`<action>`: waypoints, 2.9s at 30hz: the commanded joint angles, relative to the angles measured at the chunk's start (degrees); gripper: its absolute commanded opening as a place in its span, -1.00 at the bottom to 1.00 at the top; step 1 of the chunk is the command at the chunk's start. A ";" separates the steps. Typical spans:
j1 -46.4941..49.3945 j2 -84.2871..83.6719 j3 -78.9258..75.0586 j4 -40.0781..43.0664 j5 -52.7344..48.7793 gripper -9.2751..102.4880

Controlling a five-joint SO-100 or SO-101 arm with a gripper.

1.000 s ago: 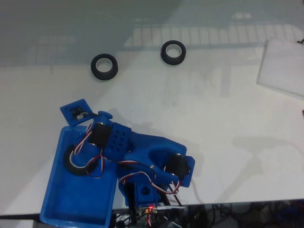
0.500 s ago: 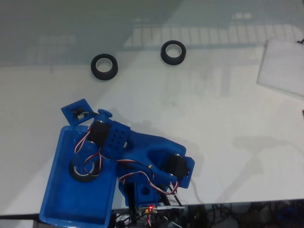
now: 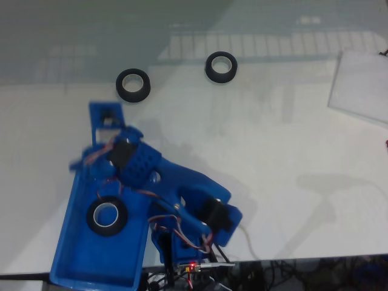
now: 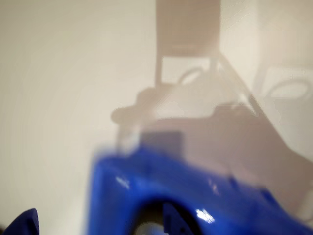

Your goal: Grasp all tape and put them in the bin.

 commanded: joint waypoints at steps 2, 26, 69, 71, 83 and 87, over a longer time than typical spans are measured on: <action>12.22 -11.07 -9.93 -8.61 8.09 -0.23; 35.68 -50.80 -31.82 -20.30 17.93 -0.27; 34.98 -75.06 -52.38 -12.66 18.11 -0.83; 34.89 -73.92 -52.21 -12.66 18.02 -0.83; 29.09 -45.62 -42.01 -6.68 10.55 -0.83; 22.76 -31.20 -36.74 0.18 5.71 -0.83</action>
